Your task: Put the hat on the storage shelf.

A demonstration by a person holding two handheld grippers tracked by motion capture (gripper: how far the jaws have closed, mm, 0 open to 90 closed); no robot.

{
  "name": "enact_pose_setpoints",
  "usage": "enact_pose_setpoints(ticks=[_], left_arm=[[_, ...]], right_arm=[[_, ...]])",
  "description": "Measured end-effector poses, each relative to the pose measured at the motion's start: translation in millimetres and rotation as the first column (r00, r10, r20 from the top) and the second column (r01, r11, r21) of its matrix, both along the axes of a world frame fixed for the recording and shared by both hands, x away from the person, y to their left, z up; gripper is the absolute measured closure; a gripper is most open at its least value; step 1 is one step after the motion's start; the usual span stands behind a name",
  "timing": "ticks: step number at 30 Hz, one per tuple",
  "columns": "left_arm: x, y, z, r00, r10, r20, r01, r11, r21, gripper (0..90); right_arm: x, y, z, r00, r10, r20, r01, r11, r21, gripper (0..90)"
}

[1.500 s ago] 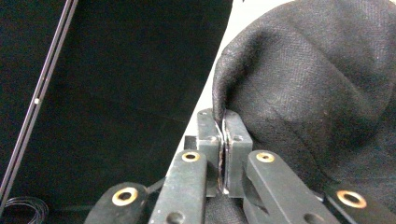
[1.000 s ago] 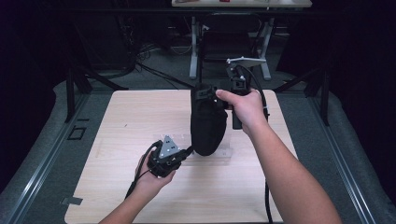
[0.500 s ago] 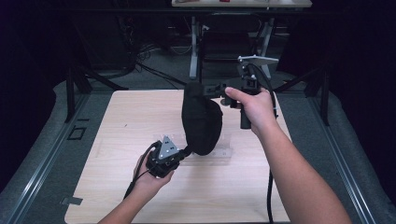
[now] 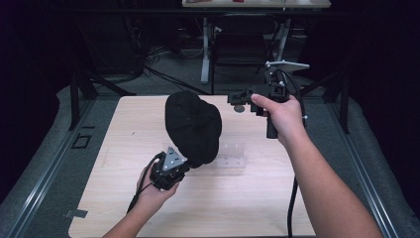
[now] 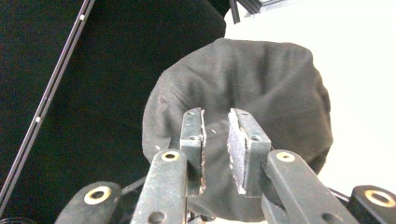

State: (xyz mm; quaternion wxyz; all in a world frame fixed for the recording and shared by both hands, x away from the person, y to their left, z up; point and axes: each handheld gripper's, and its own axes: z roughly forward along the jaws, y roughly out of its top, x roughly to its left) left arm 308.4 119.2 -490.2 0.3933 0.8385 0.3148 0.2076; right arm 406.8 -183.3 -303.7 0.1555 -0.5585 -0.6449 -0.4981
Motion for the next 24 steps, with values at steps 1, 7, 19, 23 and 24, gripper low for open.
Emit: enact_pose_setpoints(ticks=[1,7,19,23,24], left_arm=[[0.5,0.8,-1.6,1.0000,0.004,-0.005,-0.004,1.0000,0.001,85.5],[2.6,3.2,-12.3,0.9996,0.024,-0.015,-0.024,0.9996,0.015,84.8],[-1.2,9.1,-26.5,0.9994,0.031,-0.018,-0.031,0.9995,0.005,84.7],[0.6,13.7,-28.3,0.9983,0.040,-0.043,-0.041,0.9987,-0.030,84.2],[0.4,13.8,-28.5,0.9982,0.041,-0.045,-0.042,0.9986,-0.033,84.0]], right_arm=[[-0.1,-1.2,-0.4,1.0000,-0.002,0.000,0.002,1.0000,0.001,75.6],[-0.9,-8.4,-1.3,0.9999,-0.013,0.000,0.013,0.9999,0.004,75.8],[-2.0,-14.9,-5.0,0.9994,-0.036,0.002,0.036,0.9993,-0.003,75.6],[-2.4,-16.0,-4.6,0.9994,-0.036,0.002,0.036,0.9993,-0.006,75.5],[-2.5,-16.1,-4.5,0.9994,-0.036,0.002,0.036,0.9993,-0.007,75.5]])
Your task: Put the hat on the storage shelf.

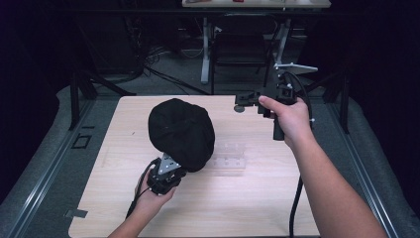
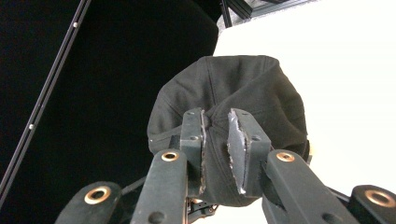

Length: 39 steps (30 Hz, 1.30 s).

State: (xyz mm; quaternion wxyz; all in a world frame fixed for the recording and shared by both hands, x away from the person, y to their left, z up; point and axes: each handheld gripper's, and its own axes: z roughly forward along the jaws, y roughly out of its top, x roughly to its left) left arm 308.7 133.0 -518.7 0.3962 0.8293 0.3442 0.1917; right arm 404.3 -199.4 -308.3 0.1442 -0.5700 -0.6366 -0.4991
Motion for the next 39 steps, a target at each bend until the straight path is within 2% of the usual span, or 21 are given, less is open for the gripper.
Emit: enact_pose_setpoints(ticks=[7,12,16,20,25,28,34,39], left_arm=[[-2.4,0.1,-0.2,0.9999,0.006,0.010,-0.006,1.0000,0.003,81.0],[-3.8,3.6,0.2,0.9998,0.022,0.004,-0.022,0.9996,-0.015,68.2],[-6.1,5.6,0.9,0.9998,0.018,0.004,-0.017,0.9996,-0.022,61.3],[-8.5,8.5,3.2,1.0000,0.007,-0.004,-0.007,0.9988,-0.048,55.3],[-14.0,15.7,5.6,0.9999,0.007,-0.007,-0.008,0.9980,-0.063,54.0],[-14.6,25.0,6.4,0.9997,0.023,-0.006,-0.024,0.9979,-0.061,54.0],[-16.5,43.2,7.8,0.9978,0.064,-0.018,-0.065,0.9946,-0.081,53.1],[-18.3,56.8,4.3,0.9960,0.088,-0.017,-0.089,0.9926,-0.083,51.8]], right_arm=[[-0.3,-1.2,-0.2,1.0000,-0.003,0.006,0.003,0.9999,-0.013,74.9],[-2.2,-1.7,0.3,1.0000,0.003,0.009,-0.002,0.9996,-0.028,74.6],[-4.2,-2.1,0.7,0.9999,0.000,0.013,0.001,0.9990,-0.046,74.5],[-6.2,-3.5,1.1,0.9998,-0.006,0.019,0.007,0.9975,-0.071,74.4],[-8.7,-6.8,1.3,0.9995,-0.009,0.030,0.012,0.9955,-0.094,74.2],[-13.5,-10.6,3.2,0.9989,-0.015,0.043,0.020,0.9933,-0.114,74.1],[-20.4,-14.5,4.1,0.9979,-0.020,0.061,0.029,0.9887,-0.147,74.0],[-25.0,-18.8,2.8,0.9973,-0.023,0.070,0.035,0.9835,-0.178,73.8]])
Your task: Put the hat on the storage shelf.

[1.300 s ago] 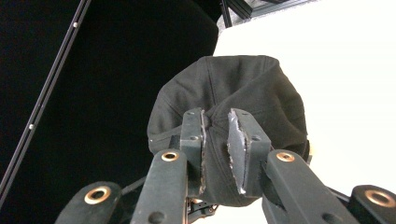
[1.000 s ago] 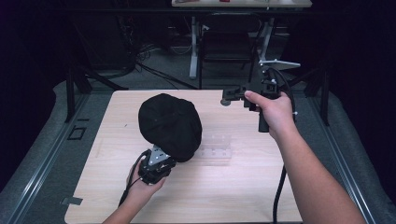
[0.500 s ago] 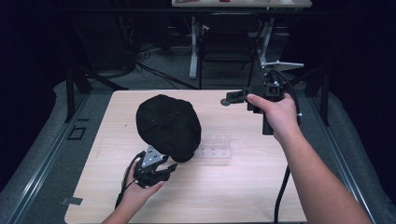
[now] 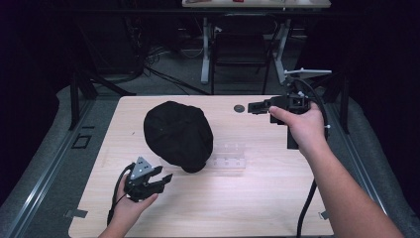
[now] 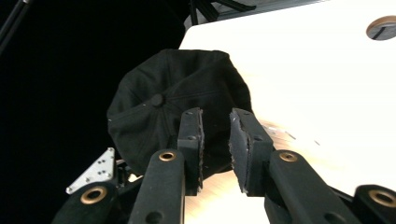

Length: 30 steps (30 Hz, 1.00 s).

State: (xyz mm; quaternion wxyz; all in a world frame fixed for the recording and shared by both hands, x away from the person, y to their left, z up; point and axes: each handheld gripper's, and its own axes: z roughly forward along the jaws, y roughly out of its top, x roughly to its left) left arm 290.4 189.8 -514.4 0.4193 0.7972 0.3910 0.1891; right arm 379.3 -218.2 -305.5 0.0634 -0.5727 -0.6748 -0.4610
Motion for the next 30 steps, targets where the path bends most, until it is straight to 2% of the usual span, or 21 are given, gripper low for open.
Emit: enact_pose_setpoints(ticks=[2,5,15,18,19,30], left_arm=[[0.6,5.9,-3.7,0.9998,0.019,-0.006,-0.019,0.9995,-0.023,51.0],[1.4,12.3,-10.4,0.9987,0.049,-0.012,-0.050,0.9984,-0.027,49.6],[6.5,25.9,-22.6,0.9943,0.089,-0.058,-0.092,0.9951,-0.036,49.1],[6.4,26.3,-23.0,0.9940,0.091,-0.059,-0.094,0.9949,-0.036,49.1],[6.3,27.2,-23.5,0.9940,0.092,-0.059,-0.095,0.9950,-0.033,49.1],[6.7,30.9,-27.1,0.9920,0.105,-0.070,-0.108,0.9937,-0.031,49.6]], right_arm=[[-1.5,-1.8,-2.2,0.9999,-0.005,0.010,0.005,0.9999,-0.014,73.6],[-3.8,-3.2,-5.6,0.9998,-0.008,0.016,0.009,0.9996,-0.027,73.0],[-11.6,-5.1,-17.9,0.9997,-0.010,0.022,0.011,0.9974,-0.071,72.7],[-13.7,-7.9,-20.9,0.9996,-0.016,0.024,0.018,0.9964,-0.083,72.7],[-16.3,-10.6,-23.0,0.9993,-0.022,0.029,0.025,0.9945,-0.102,72.7],[-32.2,-24.9,-37.7,0.9980,-0.049,0.041,0.054,0.9891,-0.137,72.4]])
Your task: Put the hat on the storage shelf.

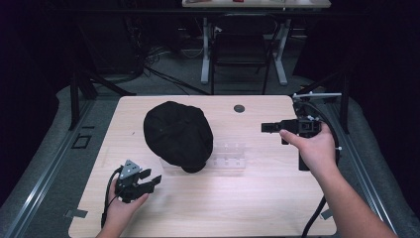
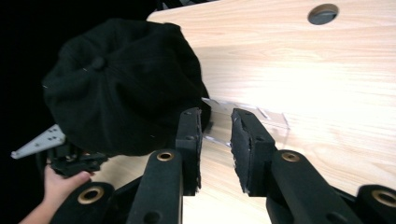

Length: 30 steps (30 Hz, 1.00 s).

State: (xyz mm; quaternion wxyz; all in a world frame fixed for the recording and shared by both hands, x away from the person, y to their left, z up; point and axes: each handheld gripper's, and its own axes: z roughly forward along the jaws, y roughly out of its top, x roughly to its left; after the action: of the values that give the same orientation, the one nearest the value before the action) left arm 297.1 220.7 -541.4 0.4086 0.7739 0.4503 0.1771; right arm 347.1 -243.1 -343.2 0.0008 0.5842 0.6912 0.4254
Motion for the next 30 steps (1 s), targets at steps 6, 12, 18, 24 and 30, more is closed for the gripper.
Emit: enact_pose_setpoints(ticks=[6,12,18,24,30], left_arm=[[0.7,0.7,-2.2,1.0000,0.006,0.001,-0.006,1.0000,0.003,49.5],[-0.1,1.4,-2.3,1.0000,0.009,-0.001,-0.009,1.0000,-0.003,49.3],[-1.0,1.5,-3.5,0.9999,0.013,0.003,-0.013,0.9999,-0.001,48.8],[-0.5,2.8,-5.1,0.9999,0.015,-0.002,-0.015,0.9999,0.002,48.2],[-0.7,4.5,-5.4,0.9998,0.017,-0.005,-0.017,0.9998,-0.010,48.3]], right_arm=[[-7.7,-5.4,-14.7,0.9999,-0.013,0.002,0.013,0.9994,-0.031,72.1],[-13.4,-5.6,-28.4,0.9999,-0.013,0.009,0.014,0.9988,-0.047,71.4],[-21.4,-1.9,-46.6,0.9999,-0.005,0.011,0.006,0.9942,-0.107,69.8],[-34.1,2.7,-68.9,0.9985,0.012,0.054,-0.003,0.9869,-0.161,67.9],[-46.7,2.0,-97.4,0.9972,-0.005,0.075,0.020,0.9791,-0.203,67.9]])
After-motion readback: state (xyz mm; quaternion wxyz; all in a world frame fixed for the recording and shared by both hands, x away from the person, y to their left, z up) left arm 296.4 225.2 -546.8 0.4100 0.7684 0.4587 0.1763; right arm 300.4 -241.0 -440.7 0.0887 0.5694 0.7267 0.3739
